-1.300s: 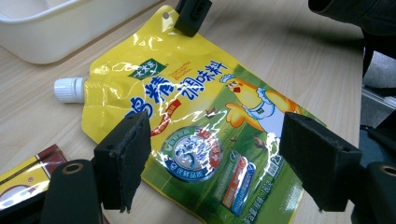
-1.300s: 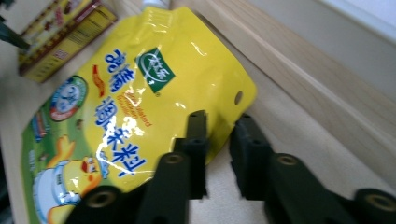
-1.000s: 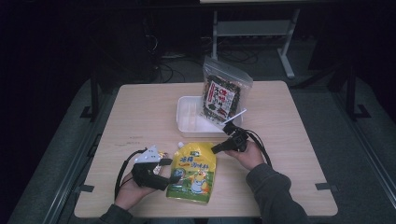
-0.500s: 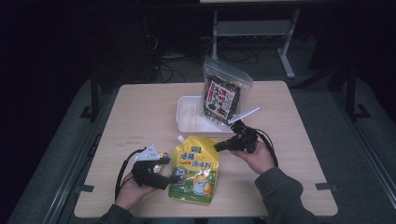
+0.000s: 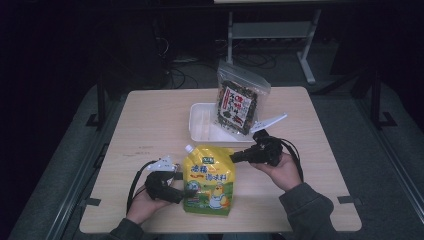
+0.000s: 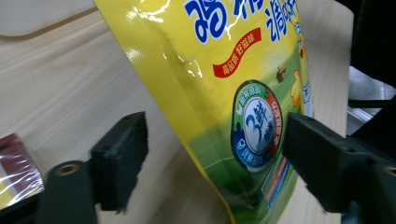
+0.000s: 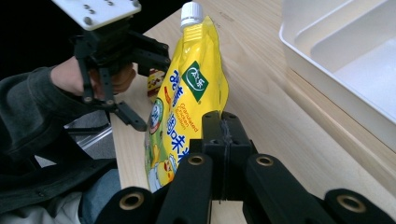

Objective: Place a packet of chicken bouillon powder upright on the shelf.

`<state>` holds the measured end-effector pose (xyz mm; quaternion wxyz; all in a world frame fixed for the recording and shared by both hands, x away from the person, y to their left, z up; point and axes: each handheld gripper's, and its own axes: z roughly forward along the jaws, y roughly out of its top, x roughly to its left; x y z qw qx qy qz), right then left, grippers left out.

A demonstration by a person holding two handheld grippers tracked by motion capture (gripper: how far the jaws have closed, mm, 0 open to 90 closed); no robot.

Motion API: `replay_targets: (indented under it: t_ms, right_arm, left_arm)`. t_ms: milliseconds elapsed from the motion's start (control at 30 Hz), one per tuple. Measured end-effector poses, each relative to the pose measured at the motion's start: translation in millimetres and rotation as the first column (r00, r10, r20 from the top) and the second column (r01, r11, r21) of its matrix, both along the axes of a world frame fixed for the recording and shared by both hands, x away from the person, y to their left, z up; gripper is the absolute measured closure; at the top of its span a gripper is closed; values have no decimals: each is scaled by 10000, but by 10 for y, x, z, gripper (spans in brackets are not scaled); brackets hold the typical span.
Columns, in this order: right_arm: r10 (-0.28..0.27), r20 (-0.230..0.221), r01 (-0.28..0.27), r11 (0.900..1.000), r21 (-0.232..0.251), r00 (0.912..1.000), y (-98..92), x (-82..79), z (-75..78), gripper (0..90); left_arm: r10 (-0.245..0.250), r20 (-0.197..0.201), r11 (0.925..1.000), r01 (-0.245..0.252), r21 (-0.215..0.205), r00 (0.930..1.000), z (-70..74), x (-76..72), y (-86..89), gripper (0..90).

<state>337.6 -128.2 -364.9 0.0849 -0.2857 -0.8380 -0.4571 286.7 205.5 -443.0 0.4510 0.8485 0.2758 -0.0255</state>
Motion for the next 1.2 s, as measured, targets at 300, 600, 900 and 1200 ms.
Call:
replay_targets:
  t_ms: [300,600,900,1200]
  right_arm:
    - [230,75,-229,9997,-26,9997,7,-19,52,900]
    - [595,86,-593,9980,-197,9982,-12,1,146,891]
    - [1201,8,-1197,9902,-718,9928,100,124,313,668]
    - [2129,-409,-2165,9662,-1399,9762,394,225,441,693]
  left_arm:
    - [-404,-534,9972,370,-648,9978,2,23,50,518]
    - [-516,-661,9904,426,-1312,9965,44,17,109,769]
    - [-886,-458,9850,807,-1526,9950,71,-7,79,800]
    - [-1032,-276,9842,981,-1474,9943,100,-22,63,799]
